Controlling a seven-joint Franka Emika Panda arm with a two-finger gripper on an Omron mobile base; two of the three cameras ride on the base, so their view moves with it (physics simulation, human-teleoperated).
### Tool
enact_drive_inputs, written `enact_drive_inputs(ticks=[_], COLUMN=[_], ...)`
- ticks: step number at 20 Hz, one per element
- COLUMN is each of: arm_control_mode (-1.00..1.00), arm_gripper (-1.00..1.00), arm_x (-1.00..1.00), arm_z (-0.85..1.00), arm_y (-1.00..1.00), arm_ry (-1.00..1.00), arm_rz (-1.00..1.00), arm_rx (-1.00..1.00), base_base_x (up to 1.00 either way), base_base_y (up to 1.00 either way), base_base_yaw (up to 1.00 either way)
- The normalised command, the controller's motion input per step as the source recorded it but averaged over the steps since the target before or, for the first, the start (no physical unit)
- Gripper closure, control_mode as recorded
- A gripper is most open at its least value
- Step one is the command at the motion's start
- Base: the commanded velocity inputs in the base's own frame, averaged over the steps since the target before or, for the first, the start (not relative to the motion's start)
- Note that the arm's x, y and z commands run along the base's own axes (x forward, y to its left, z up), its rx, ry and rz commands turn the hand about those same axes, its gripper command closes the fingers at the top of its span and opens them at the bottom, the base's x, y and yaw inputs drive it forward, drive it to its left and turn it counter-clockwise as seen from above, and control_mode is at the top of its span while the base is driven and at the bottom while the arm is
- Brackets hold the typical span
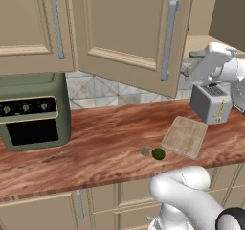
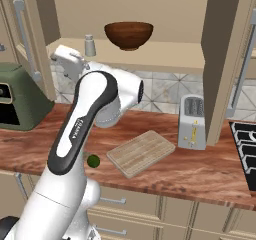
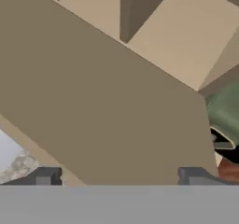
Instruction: Open the cabinet. Place the bowl and condiment on the counter. Then place the lime and garlic on the cutting board.
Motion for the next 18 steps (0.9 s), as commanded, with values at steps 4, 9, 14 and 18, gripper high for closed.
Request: enact_drive_inputs(ticks=[4, 9, 14, 18], arm_control_mode=[-1.0, -1.0, -1.0, -1.0], arm_gripper=[-1.0, -1.0, -1.0, -1.0], arm_x=[0.42, -0.28, -0.74, -0.39], arm_z=[0.13, 0.01, -0.09, -0.28], arm_y=[0.86, 1.0, 1.0, 1.0], arm_ry=[0.32, 0.06, -0.01, -0.12], arm_rz=[0.12, 0.21, 0.24, 0.1], arm_rx=[-0.01, -0.15, -0.29, -0.33], base_base_x=[0.0, 0.0, 0.0, 0.0], base_base_y=[0.0, 0.0, 0.0, 0.0], base_base_yaw=[0.0, 0.0, 0.0, 0.0])
